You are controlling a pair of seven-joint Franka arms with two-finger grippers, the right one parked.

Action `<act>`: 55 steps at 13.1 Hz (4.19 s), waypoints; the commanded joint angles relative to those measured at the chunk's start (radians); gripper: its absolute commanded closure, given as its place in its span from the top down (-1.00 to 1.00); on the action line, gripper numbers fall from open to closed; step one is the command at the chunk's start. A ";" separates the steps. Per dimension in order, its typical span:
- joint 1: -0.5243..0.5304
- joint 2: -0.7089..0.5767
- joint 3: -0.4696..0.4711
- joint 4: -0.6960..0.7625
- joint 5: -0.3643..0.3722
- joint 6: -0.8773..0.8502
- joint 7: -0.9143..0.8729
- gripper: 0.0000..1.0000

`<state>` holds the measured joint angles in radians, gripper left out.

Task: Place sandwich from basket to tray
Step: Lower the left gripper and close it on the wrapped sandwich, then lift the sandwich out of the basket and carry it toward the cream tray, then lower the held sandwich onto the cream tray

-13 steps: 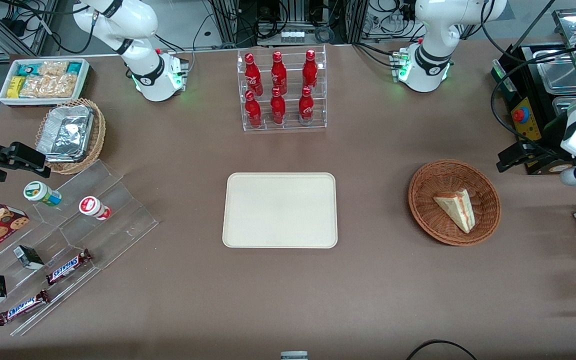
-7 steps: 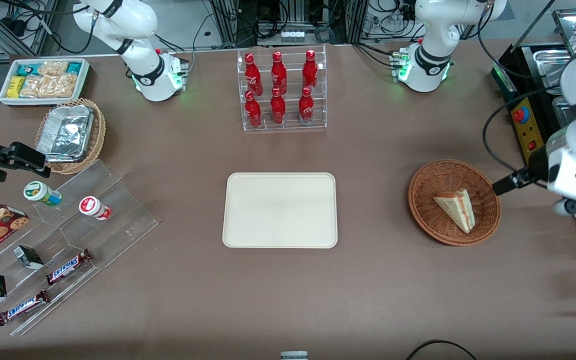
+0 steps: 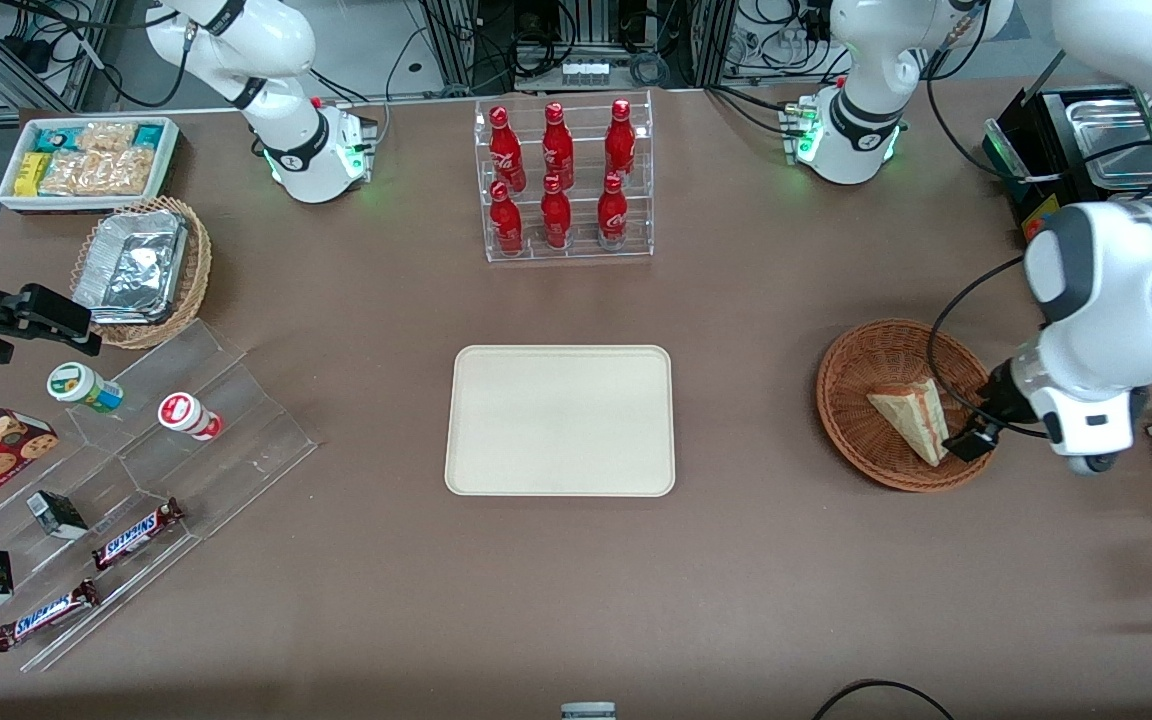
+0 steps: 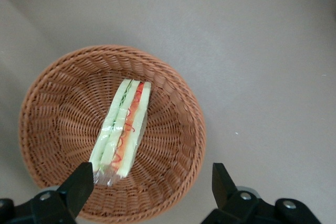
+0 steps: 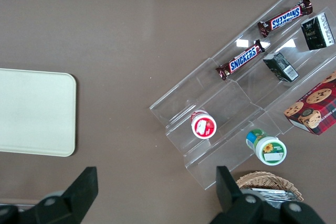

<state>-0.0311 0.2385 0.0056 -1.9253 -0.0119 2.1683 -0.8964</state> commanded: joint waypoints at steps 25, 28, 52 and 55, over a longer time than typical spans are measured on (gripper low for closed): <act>-0.292 -0.117 -0.012 0.086 0.076 -0.211 0.063 -0.73; -0.400 -0.061 -0.012 0.138 0.075 -0.185 0.112 -0.73; -0.719 0.453 0.001 0.371 0.164 0.156 -0.116 -0.73; -0.719 0.461 -0.001 0.364 0.208 0.156 -0.121 -0.49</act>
<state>-0.7309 0.6831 -0.0132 -1.5728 0.1695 2.3255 -0.9919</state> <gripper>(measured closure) 0.828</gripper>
